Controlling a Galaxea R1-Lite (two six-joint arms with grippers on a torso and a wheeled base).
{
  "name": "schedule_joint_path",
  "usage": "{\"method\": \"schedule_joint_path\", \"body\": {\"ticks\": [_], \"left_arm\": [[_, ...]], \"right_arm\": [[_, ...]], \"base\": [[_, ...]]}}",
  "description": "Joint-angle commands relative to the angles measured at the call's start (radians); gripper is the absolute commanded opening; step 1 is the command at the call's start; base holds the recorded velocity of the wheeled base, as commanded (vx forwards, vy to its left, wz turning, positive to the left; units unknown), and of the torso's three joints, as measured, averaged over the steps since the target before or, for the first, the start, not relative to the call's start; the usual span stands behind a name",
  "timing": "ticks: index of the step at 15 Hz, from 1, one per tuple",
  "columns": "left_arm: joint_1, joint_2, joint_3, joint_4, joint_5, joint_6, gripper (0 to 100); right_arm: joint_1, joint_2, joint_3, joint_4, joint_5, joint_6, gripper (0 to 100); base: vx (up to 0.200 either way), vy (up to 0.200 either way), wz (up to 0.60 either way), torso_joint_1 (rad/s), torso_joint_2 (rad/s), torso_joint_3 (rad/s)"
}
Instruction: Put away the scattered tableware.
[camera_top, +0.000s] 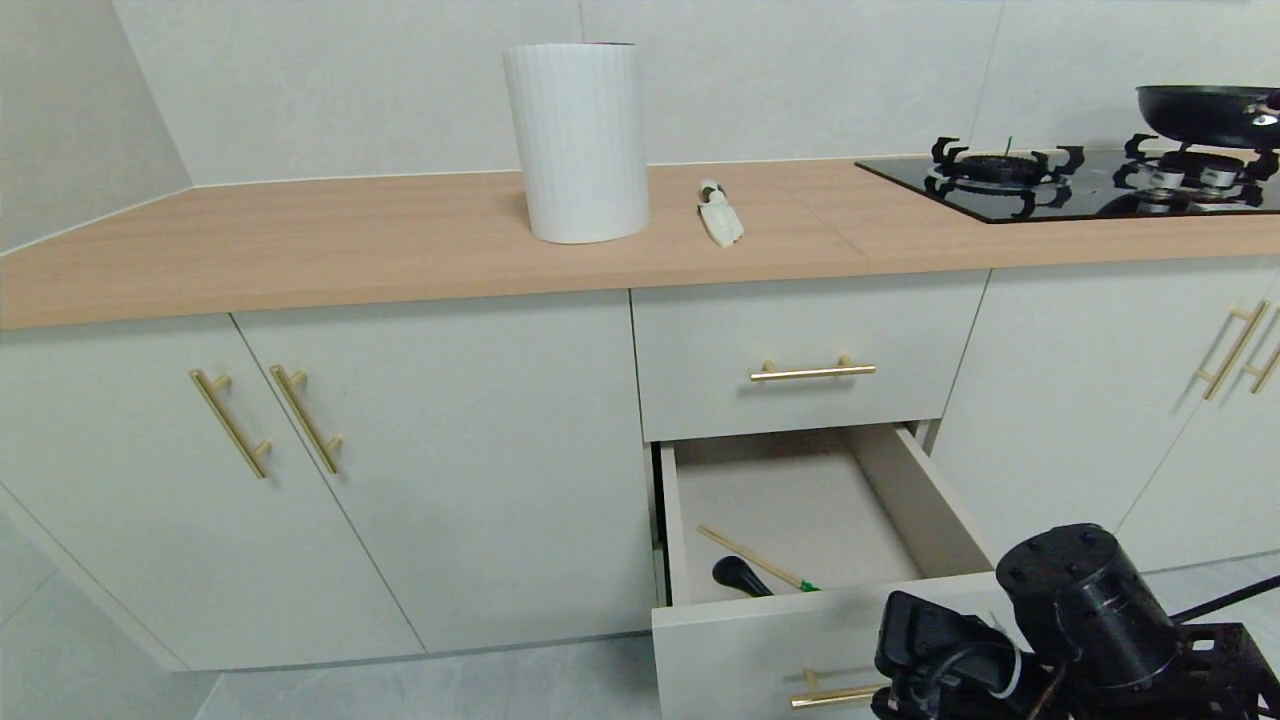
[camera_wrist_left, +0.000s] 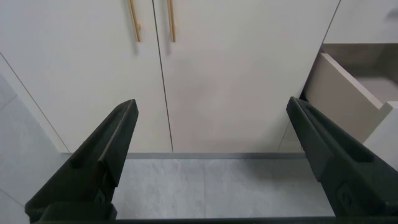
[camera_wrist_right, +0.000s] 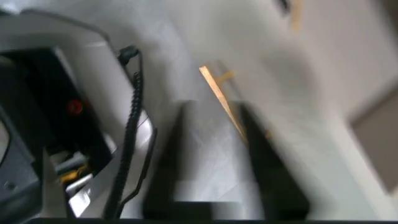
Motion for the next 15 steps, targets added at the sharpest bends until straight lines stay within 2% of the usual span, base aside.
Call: {"method": "schedule_joint_path", "body": {"ticks": [1, 4, 7, 10, 15], "left_arm": [[0.0, 0.0, 0.0, -0.001, 0.0, 0.0, 100], [0.0, 0.0, 0.0, -0.001, 0.002, 0.0, 100], [0.0, 0.0, 0.0, -0.001, 0.002, 0.0, 100], [0.0, 0.0, 0.0, -0.001, 0.002, 0.0, 100], [0.0, 0.0, 0.0, -0.001, 0.0, 0.0, 100]], "right_arm": [[0.0, 0.053, 0.004, -0.005, 0.001, 0.0, 0], [0.0, 0.143, -0.007, -0.083, -0.002, -0.002, 0], [-0.007, 0.171, -0.031, -0.089, -0.007, 0.0, 0], [-0.081, 0.212, -0.068, -0.114, -0.044, -0.002, 0], [-0.113, 0.269, -0.139, -0.123, -0.051, -0.002, 0]], "base": [[0.0, 0.0, 0.0, 0.0, 0.0, 0.0], [0.0, 0.0, 0.0, 0.0, 0.0, 0.0], [0.0, 0.0, 0.0, 0.0, 0.0, 0.0], [0.0, 0.0, 0.0, 0.0, 0.0, 0.0], [0.0, 0.0, 0.0, 0.0, 0.0, 0.0]]}}
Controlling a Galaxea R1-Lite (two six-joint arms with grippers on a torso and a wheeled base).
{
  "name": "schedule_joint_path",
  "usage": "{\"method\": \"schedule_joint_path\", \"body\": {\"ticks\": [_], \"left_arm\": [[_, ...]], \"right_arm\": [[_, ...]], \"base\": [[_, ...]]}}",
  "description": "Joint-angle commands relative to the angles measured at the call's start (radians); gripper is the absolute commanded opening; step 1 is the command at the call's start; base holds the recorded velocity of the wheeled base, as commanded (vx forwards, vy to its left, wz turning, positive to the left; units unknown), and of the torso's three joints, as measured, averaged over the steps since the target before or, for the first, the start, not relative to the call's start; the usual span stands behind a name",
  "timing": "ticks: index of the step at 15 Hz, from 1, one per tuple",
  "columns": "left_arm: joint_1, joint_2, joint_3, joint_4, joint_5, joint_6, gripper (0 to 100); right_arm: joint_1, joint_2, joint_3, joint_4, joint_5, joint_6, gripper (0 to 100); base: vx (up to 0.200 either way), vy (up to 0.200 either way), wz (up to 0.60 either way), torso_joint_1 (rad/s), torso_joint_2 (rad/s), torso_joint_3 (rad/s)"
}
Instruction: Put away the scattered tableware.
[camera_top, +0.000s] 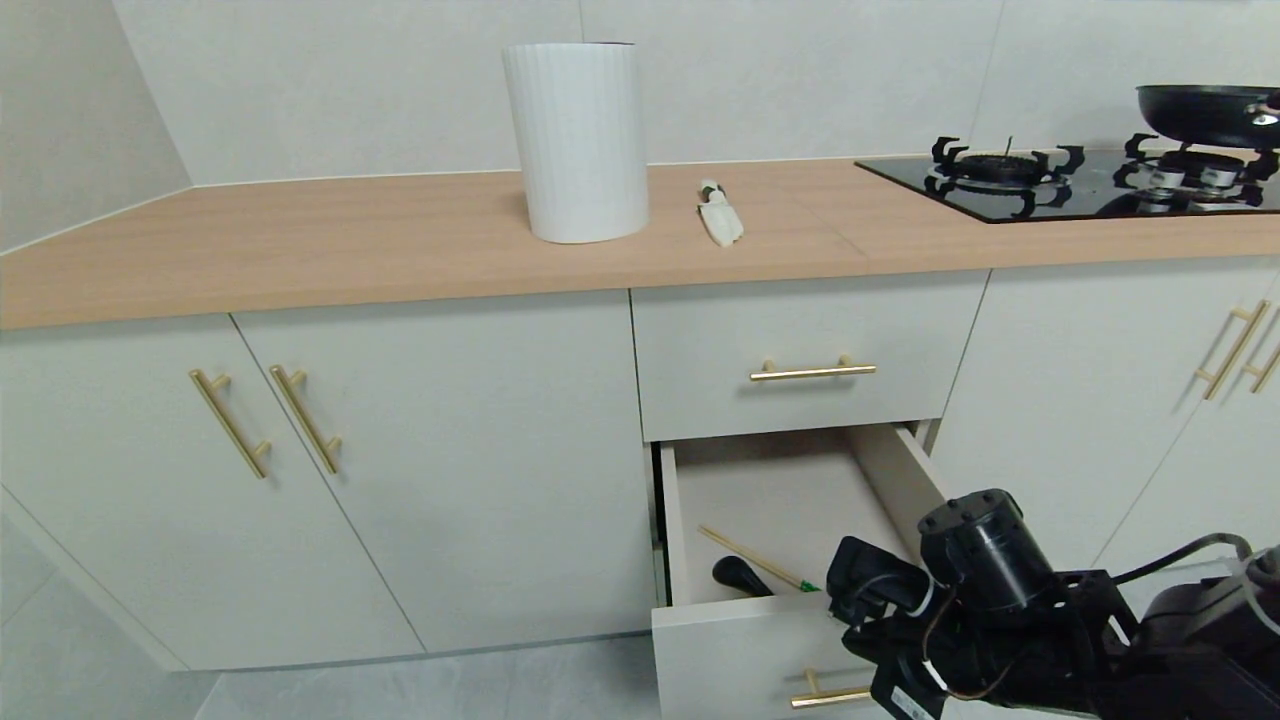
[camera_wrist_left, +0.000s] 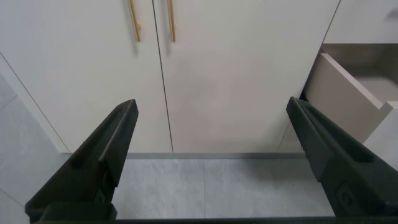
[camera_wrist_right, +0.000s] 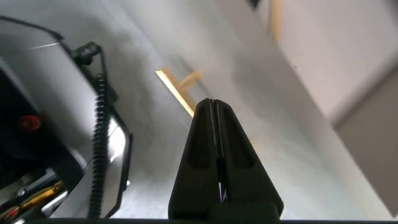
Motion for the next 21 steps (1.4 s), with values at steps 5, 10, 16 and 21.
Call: {"method": "schedule_joint_path", "body": {"ticks": [5, 10, 16, 21], "left_arm": [[0.0, 0.0, 0.0, 0.0, 0.0, 0.0, 100], [0.0, 0.0, 0.0, 0.0, 0.002, 0.0, 100], [0.0, 0.0, 0.0, 0.0, 0.002, 0.0, 100], [0.0, 0.0, 0.0, 0.0, 0.0, 0.0, 100]], "right_arm": [[-0.016, 0.079, -0.083, -0.013, 0.0, 0.0, 0], [-0.048, 0.143, -0.195, -0.015, -0.001, 0.0, 0], [-0.077, 0.22, -0.291, -0.015, -0.021, 0.002, 0], [-0.082, 0.286, -0.385, -0.013, -0.058, 0.005, 0]], "base": [[0.0, 0.0, 0.0, 0.0, 0.0, 0.0], [0.0, 0.0, 0.0, 0.0, 0.0, 0.0], [0.0, 0.0, 0.0, 0.0, 0.0, 0.0], [0.0, 0.0, 0.0, 0.0, 0.0, 0.0]]}}
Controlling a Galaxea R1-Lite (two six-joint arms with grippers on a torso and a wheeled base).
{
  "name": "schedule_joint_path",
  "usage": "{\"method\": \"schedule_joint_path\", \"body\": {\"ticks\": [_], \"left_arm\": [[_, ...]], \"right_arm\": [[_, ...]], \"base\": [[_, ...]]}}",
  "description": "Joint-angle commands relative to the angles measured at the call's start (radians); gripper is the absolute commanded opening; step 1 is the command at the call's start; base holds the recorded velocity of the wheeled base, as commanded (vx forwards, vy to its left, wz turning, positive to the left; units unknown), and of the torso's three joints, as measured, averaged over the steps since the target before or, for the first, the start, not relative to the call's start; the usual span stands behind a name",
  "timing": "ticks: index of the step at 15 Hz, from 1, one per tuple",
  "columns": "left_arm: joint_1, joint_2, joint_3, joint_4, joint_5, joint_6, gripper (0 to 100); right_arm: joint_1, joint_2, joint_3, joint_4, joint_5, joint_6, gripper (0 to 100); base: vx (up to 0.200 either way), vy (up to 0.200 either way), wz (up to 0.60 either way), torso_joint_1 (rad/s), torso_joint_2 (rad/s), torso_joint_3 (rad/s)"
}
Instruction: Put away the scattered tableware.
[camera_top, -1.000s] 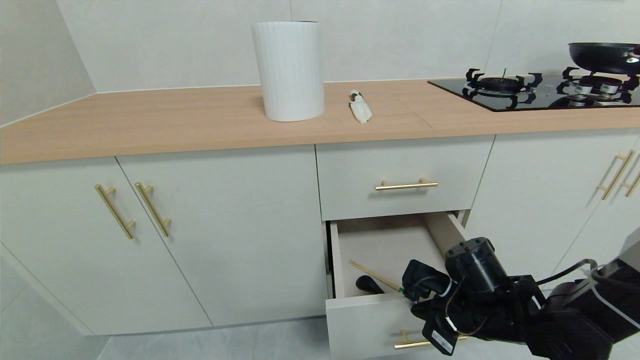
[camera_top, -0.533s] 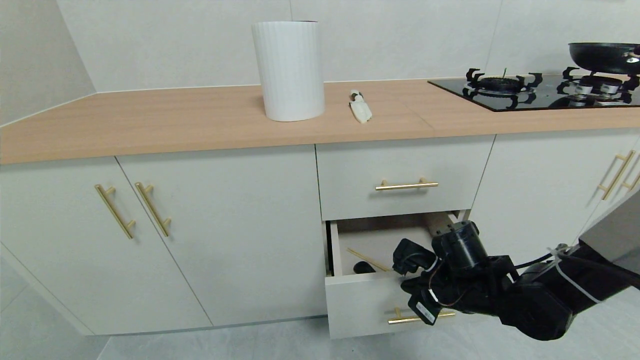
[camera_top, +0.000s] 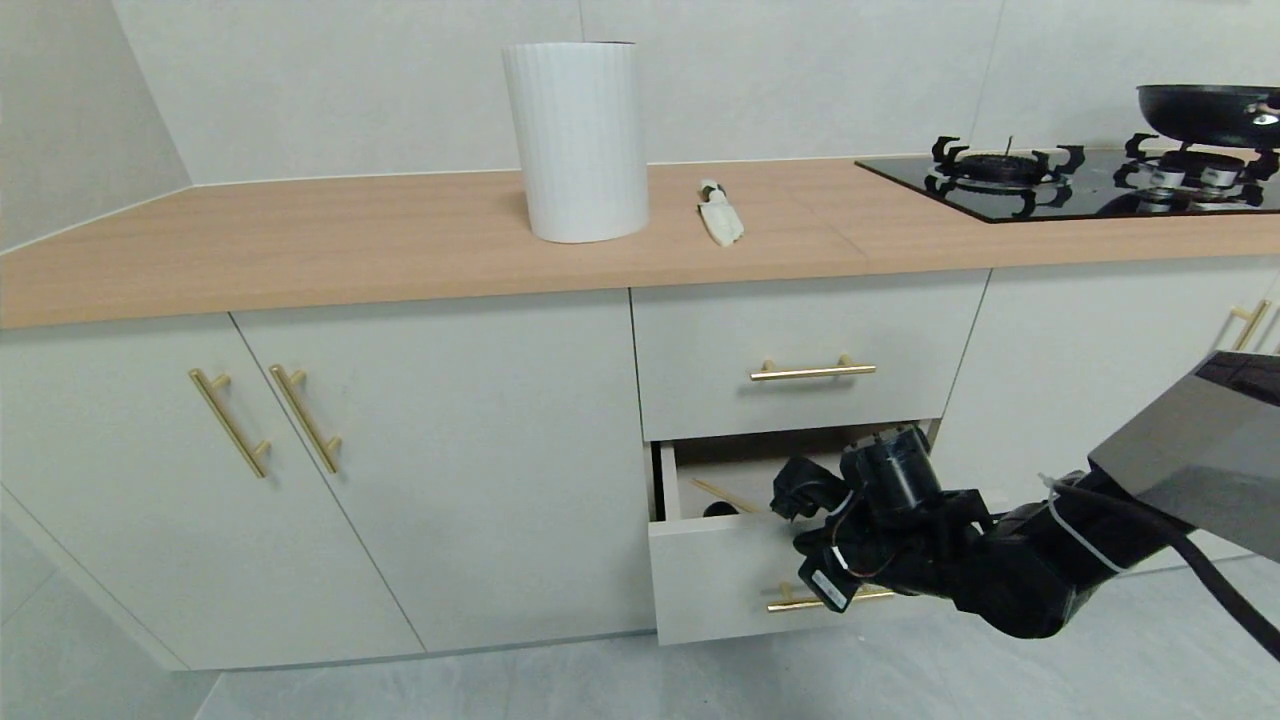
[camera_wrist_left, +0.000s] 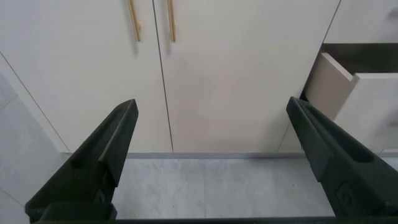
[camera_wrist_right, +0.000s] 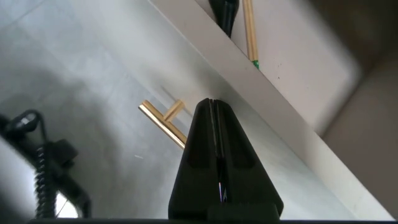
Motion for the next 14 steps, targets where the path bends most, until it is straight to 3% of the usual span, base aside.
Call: {"method": "schedule_joint_path", "body": {"ticks": [1, 7, 14], "left_arm": [[0.0, 0.0, 0.0, -0.001, 0.0, 0.0, 100], [0.0, 0.0, 0.0, -0.001, 0.0, 0.0, 100], [0.0, 0.0, 0.0, -0.001, 0.0, 0.0, 100]], "right_arm": [[0.001, 0.049, -0.062, 0.003, -0.008, 0.001, 0], [-0.027, 0.122, -0.2, 0.038, -0.056, 0.047, 0], [-0.054, 0.135, -0.248, 0.049, -0.077, 0.044, 0]], "base": [[0.0, 0.0, 0.0, 0.0, 0.0, 0.0], [0.0, 0.0, 0.0, 0.0, 0.0, 0.0], [0.0, 0.0, 0.0, 0.0, 0.0, 0.0]]}}
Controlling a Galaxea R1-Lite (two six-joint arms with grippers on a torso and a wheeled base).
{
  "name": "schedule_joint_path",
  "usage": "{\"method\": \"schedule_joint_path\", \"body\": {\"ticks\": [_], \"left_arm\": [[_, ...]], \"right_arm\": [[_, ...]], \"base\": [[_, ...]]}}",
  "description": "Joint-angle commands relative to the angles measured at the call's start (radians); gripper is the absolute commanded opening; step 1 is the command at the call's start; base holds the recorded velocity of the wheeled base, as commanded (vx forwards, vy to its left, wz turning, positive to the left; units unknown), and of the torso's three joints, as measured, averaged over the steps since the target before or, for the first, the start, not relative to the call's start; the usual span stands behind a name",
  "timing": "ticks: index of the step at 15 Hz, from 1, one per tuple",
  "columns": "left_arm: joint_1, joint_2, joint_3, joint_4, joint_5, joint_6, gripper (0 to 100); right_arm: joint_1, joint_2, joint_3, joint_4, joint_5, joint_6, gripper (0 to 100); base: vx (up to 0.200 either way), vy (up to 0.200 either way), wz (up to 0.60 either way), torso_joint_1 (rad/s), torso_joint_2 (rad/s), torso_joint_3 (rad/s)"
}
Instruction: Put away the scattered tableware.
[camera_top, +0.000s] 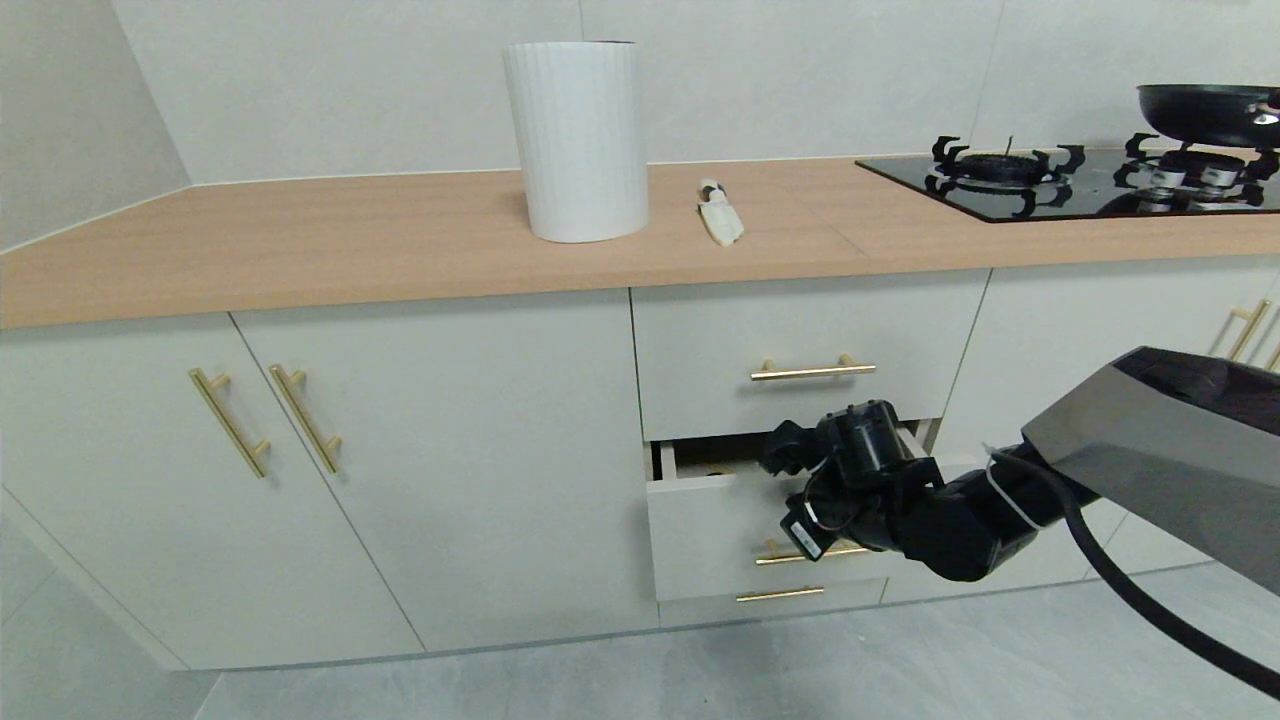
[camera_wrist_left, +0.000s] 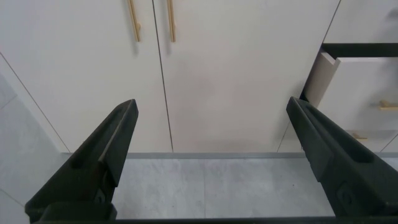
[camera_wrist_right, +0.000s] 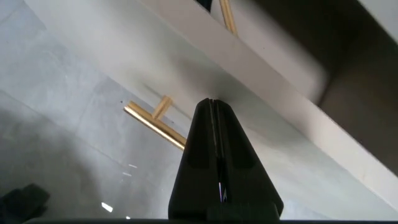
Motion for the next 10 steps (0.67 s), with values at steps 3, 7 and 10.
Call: {"method": "schedule_joint_path", "body": {"ticks": [3, 7, 10], "left_arm": [[0.0, 0.0, 0.0, 0.0, 0.002, 0.0, 100], [0.0, 0.0, 0.0, 0.0, 0.002, 0.0, 100], [-0.001, 0.0, 0.0, 0.0, 0.002, 0.0, 100]], "right_arm": [[-0.02, 0.023, -0.045, 0.0, -0.048, 0.001, 0], [-0.033, 0.058, -0.113, 0.011, -0.05, 0.002, 0], [-0.033, 0.099, -0.167, 0.012, -0.064, 0.008, 0]], "base": [[0.0, 0.0, 0.0, 0.0, 0.0, 0.0], [0.0, 0.0, 0.0, 0.0, 0.0, 0.0], [0.0, 0.0, 0.0, 0.0, 0.0, 0.0]]}}
